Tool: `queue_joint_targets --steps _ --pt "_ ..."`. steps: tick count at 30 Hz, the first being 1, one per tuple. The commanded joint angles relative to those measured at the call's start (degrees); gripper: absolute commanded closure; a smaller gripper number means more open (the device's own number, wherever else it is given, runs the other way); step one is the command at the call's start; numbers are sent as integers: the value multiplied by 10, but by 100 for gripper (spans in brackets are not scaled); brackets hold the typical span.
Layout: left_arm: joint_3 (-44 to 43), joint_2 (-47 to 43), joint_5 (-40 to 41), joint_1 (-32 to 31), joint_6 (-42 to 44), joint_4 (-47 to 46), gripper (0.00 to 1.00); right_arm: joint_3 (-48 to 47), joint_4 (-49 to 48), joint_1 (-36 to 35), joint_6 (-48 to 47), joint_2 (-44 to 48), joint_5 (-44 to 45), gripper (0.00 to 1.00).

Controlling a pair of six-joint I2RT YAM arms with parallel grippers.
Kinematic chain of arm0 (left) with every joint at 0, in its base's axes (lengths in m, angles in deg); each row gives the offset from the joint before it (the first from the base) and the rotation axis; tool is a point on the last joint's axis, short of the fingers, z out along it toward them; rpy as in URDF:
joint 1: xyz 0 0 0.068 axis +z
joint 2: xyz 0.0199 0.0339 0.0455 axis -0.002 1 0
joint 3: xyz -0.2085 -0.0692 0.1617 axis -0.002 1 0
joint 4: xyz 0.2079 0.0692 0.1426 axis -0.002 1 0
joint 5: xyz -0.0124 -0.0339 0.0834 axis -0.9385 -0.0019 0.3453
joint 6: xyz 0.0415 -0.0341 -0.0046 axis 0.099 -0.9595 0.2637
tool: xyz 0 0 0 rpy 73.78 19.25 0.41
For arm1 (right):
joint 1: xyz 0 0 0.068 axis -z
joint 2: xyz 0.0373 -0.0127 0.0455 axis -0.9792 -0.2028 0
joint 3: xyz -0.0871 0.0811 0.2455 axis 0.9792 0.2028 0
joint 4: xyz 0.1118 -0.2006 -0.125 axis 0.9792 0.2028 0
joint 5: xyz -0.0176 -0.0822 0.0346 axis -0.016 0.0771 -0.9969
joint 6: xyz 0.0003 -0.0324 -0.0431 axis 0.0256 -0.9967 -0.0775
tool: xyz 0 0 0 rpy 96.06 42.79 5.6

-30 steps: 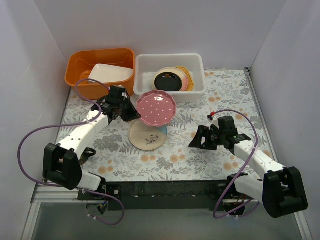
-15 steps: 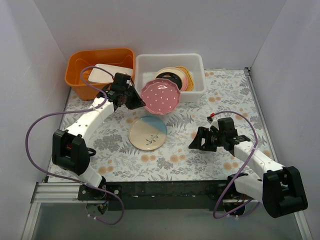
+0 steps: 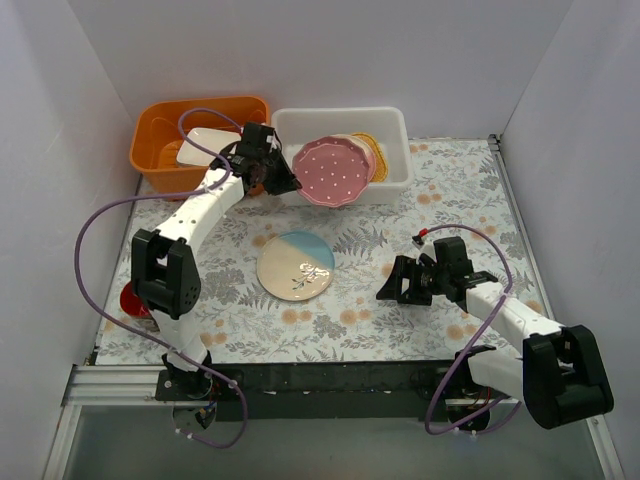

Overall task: Place the plates into the plastic bin on the countertop
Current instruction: Place the plate in the plastic bin.

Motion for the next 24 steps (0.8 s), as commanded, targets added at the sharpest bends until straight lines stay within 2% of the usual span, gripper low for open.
queue_joint_targets --steps 1,24 --pt "-73 -8 -33 -3 -2 -41 100 -1 -20 -3 -3 -12 -10 15" --pt "-297 152 -35 -2 22 17 100 -23 -14 -3 -13 -42 0 15"
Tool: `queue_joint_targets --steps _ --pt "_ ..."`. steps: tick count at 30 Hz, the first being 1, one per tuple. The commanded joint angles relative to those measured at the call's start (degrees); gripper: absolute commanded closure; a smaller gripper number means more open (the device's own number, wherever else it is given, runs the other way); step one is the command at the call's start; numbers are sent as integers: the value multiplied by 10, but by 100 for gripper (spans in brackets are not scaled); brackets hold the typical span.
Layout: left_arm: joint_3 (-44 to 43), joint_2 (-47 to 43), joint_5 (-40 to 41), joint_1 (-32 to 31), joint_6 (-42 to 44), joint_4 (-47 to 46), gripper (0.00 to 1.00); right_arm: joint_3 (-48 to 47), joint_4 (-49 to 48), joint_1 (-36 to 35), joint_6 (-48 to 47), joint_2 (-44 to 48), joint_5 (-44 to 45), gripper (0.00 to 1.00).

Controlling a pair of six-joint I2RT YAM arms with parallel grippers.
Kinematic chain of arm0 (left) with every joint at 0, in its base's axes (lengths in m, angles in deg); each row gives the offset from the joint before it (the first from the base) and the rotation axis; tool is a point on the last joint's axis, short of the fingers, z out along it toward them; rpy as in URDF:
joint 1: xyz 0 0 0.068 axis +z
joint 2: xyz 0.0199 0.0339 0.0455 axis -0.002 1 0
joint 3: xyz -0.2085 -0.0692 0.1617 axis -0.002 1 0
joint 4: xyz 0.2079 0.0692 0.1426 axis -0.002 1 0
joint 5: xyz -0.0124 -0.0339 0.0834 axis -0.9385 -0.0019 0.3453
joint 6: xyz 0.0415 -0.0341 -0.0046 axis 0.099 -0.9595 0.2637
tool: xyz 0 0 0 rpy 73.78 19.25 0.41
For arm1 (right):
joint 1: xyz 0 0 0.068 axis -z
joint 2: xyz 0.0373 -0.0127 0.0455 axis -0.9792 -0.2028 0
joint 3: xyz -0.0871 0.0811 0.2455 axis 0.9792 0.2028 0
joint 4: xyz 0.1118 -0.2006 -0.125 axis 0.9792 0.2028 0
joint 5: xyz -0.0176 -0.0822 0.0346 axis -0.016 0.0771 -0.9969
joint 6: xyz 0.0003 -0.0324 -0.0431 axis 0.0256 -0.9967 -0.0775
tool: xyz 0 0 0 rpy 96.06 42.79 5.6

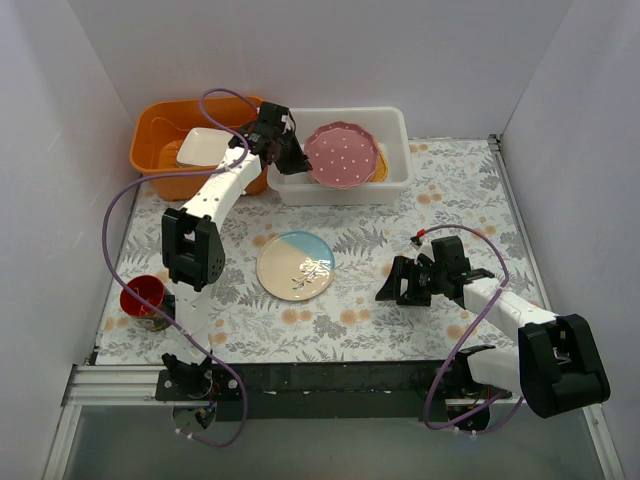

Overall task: Place the plates into the plastic bin on the countertop
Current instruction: Place the plate in the plastic bin.

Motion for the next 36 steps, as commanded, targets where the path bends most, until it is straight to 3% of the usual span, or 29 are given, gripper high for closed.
queue_joint_targets --steps 1,36 --pt "-68 -16 -35 0 -6 -39 100 -18 -9 -3 -12 -8 3 15" --pt "-118 54 -17 15 -30 -77 100 -21 3 -2 -27 -13 8 15"
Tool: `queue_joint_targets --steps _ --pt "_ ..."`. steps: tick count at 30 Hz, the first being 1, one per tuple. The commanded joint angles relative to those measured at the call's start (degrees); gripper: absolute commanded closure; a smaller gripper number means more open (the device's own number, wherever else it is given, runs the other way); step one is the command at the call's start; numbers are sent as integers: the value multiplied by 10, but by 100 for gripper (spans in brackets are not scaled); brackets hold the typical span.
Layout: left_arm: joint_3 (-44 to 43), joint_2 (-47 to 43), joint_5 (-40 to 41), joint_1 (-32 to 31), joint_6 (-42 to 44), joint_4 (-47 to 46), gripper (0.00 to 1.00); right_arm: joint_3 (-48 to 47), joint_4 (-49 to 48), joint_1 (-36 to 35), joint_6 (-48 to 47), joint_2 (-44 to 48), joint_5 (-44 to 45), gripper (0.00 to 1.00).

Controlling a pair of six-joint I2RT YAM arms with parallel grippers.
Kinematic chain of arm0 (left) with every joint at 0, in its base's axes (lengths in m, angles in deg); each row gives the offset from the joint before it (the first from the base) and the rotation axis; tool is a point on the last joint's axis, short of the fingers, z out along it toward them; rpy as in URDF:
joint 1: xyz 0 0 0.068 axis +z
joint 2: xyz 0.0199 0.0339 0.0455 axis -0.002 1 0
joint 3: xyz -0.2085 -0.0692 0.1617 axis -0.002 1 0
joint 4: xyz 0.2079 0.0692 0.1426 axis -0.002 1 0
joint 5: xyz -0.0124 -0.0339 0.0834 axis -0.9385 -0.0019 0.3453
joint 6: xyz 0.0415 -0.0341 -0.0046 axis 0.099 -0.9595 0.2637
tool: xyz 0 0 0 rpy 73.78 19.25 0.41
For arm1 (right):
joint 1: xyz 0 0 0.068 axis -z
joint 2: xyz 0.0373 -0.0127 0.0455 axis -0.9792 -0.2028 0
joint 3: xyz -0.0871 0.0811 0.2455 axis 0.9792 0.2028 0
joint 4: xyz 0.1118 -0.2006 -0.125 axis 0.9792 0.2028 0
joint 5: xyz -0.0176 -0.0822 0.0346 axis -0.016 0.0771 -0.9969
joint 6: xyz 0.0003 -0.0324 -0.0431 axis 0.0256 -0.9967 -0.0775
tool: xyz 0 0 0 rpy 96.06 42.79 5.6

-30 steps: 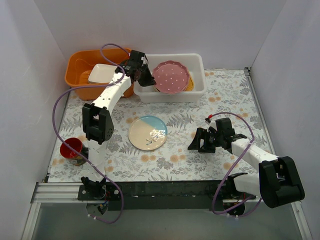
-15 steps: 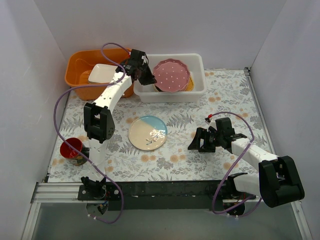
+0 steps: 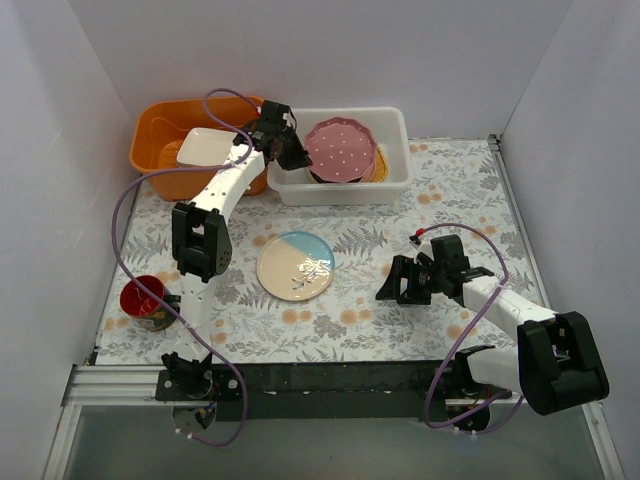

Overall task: Place the plates into the plastic bin on the countertop
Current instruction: Place the plate in the plastic bin.

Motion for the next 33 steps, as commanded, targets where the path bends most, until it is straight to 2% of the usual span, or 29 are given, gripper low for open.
queue_joint_targets --steps 1,25,28,32,33 --pt "-43 -18 -19 5 -20 -69 100 -14 0 -3 -12 -6 5 15" --pt "-50 18 -16 10 -8 -73 99 -6 -2 -2 -14 -5 -1 15" --pt "-46 15 -19 11 -3 -74 89 -5 -2 -2 -14 -4 -1 15" --pt "-35 5 -20 11 2 -75 55 -3 -2 -3 -12 1 -1 15" --pt "-32 2 -21 11 7 -76 52 -2 -1 -2 -11 1 -1 15"
